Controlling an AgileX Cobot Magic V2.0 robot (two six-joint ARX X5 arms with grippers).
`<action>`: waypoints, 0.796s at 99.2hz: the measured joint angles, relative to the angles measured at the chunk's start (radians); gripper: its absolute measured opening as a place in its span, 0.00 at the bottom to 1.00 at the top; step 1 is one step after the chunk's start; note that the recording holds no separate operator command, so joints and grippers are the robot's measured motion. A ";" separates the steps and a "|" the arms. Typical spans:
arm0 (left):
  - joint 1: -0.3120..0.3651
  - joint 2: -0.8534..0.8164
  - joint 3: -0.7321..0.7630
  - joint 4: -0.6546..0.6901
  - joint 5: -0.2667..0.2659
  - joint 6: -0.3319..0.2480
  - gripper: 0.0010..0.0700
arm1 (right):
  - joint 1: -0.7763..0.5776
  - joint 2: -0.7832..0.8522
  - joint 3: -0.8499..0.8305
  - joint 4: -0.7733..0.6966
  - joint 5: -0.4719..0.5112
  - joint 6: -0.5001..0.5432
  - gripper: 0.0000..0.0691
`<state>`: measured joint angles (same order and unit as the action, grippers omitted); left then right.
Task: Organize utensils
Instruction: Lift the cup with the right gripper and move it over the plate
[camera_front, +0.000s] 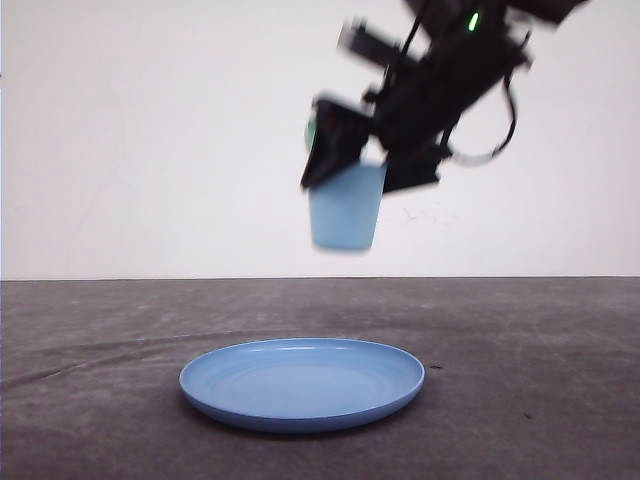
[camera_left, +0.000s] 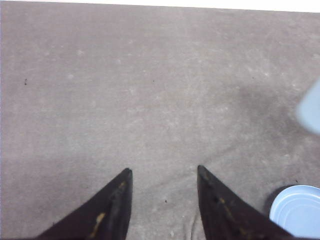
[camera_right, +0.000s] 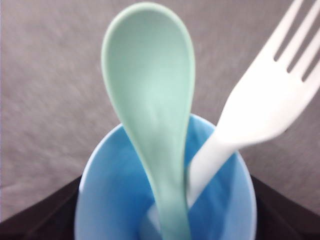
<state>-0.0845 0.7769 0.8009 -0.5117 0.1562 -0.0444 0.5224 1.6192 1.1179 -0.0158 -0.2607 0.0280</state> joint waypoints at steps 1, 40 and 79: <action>0.000 0.000 0.000 0.000 0.000 0.000 0.33 | 0.001 -0.008 0.000 -0.008 0.000 0.001 0.69; 0.000 0.000 0.000 0.007 0.000 0.000 0.33 | 0.109 -0.269 -0.130 -0.149 0.025 0.006 0.69; 0.000 0.000 0.000 0.007 0.000 0.000 0.33 | 0.241 -0.302 -0.338 -0.042 0.078 0.019 0.69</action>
<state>-0.0845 0.7769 0.8009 -0.5045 0.1562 -0.0444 0.7635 1.3170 0.7795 -0.0574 -0.1825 0.0471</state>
